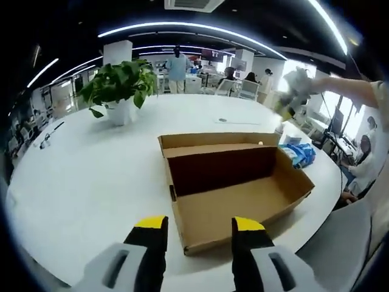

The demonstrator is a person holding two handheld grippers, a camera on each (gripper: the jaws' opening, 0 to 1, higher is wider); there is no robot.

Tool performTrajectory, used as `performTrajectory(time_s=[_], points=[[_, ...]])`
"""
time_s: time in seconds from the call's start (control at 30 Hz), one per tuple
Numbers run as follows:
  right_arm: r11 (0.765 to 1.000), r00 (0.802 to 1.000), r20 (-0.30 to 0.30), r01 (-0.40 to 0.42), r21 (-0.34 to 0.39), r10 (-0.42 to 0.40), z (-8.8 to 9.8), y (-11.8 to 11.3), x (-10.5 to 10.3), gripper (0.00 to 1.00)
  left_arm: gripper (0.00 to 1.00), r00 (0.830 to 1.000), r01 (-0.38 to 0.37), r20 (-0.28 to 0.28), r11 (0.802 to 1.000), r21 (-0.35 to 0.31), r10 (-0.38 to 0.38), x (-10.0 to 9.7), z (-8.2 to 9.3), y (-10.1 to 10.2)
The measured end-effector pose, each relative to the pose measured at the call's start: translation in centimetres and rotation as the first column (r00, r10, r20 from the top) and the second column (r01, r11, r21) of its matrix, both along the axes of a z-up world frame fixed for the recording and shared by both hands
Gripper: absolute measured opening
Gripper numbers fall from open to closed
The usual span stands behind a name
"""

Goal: Operate the shoe box by opening the lid, removing the specified soft item, and placing it in the target area until the item is outside and the box remains undamaged.

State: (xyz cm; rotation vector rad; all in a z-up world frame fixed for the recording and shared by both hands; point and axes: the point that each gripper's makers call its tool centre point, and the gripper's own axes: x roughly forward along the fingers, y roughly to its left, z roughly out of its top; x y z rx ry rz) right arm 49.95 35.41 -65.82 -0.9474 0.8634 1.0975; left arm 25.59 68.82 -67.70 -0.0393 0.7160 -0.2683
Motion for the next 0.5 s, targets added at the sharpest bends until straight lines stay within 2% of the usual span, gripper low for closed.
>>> performTrajectory(time_s=[0.13, 0.3, 0.43, 0.5], points=[[0.992, 0.993, -0.043, 0.116, 0.050, -0.114, -0.3, 1.1, 0.3, 0.27, 0.33, 0.999, -0.024, -0.035, 1.000, 0.004, 0.024, -0.3, -0.8, 0.5], [0.977, 0.978, -0.096, 0.193, 0.095, -0.184, -0.9, 2.7, 0.3, 0.28, 0.27, 0.995, -0.052, -0.082, 0.999, 0.002, 0.052, -0.7, -1.7, 0.9], [0.943, 0.940, -0.186, 0.311, 0.116, -0.287, -2.2, 3.8, 0.1, 0.29, 0.24, 0.990, -0.079, -0.114, 0.997, -0.010, 0.078, -0.8, -2.4, 1.3], [0.930, 0.923, -0.210, 0.350, 0.114, -0.322, -2.9, 4.1, 0.1, 0.30, 0.21, 0.988, -0.095, -0.121, 0.995, -0.025, 0.091, -0.7, -2.5, 1.4]])
